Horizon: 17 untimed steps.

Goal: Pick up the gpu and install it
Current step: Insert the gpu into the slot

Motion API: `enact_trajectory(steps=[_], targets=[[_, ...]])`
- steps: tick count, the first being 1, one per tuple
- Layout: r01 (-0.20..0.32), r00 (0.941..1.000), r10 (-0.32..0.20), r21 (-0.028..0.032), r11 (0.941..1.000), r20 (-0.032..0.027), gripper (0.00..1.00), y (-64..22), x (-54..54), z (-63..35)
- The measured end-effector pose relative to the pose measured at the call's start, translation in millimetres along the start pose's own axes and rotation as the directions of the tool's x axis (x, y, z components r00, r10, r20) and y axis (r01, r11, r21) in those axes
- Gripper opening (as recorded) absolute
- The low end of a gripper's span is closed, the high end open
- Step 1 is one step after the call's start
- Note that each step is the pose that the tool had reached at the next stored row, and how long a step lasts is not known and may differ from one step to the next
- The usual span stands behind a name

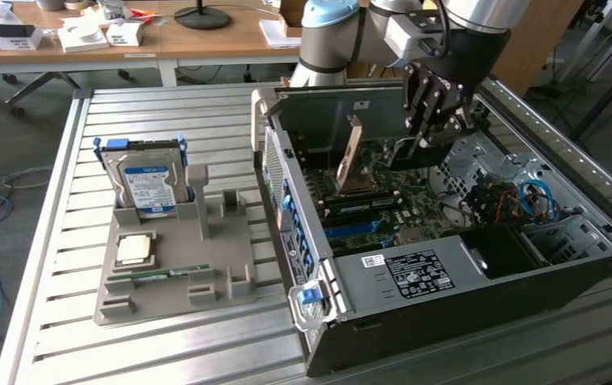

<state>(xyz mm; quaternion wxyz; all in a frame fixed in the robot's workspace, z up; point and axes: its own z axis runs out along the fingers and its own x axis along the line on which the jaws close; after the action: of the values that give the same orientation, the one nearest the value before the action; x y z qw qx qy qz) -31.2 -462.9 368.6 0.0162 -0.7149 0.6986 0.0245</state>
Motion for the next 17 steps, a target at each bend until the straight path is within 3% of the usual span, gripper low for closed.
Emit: enact_trajectory(steps=[17], targets=[[0.007, 1.0, -0.007, -0.0003, 1.0, 0.0, 0.26, 0.0, 1.8, 28.9]])
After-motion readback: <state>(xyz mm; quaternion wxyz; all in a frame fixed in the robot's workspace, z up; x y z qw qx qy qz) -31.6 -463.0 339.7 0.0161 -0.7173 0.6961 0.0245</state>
